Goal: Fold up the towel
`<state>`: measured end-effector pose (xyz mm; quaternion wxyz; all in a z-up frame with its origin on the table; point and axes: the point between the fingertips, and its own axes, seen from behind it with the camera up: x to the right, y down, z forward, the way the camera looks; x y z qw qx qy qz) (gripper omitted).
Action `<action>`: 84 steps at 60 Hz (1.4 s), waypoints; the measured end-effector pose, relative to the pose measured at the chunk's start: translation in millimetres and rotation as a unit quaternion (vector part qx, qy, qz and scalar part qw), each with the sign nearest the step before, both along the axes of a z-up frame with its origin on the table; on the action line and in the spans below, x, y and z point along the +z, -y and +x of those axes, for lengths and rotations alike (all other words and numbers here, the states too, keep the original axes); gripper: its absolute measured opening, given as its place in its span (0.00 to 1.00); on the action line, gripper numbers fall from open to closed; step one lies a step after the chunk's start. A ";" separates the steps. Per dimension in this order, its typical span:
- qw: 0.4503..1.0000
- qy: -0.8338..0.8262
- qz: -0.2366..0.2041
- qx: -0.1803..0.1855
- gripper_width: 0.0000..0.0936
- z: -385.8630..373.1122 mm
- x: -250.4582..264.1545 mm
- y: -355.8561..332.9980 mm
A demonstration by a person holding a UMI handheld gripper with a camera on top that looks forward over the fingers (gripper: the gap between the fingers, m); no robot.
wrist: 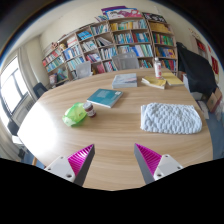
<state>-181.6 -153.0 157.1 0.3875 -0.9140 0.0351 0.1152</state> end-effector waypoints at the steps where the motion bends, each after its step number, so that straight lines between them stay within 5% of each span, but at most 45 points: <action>1: 1.000 0.001 0.002 -0.002 0.89 0.7 2.6 -1.5; 28: 0.996 0.057 0.013 -0.065 0.89 69.9 -27.7 -113.6; 44: 0.996 0.082 0.004 -0.043 0.87 105.9 -99.2 -203.0; 55: 0.992 0.096 -0.073 -0.025 0.81 118.8 -171.9 -201.6; 57: 0.990 0.133 -0.039 -0.010 0.58 124.4 -173.2 -210.9; 65: 0.991 0.124 -0.022 -0.032 0.36 132.8 -172.5 -212.9; 70: 0.990 0.134 -0.024 -0.039 0.10 147.0 -171.0 -213.2; 84: 0.993 0.118 -0.020 0.007 0.01 146.2 -150.7 -216.5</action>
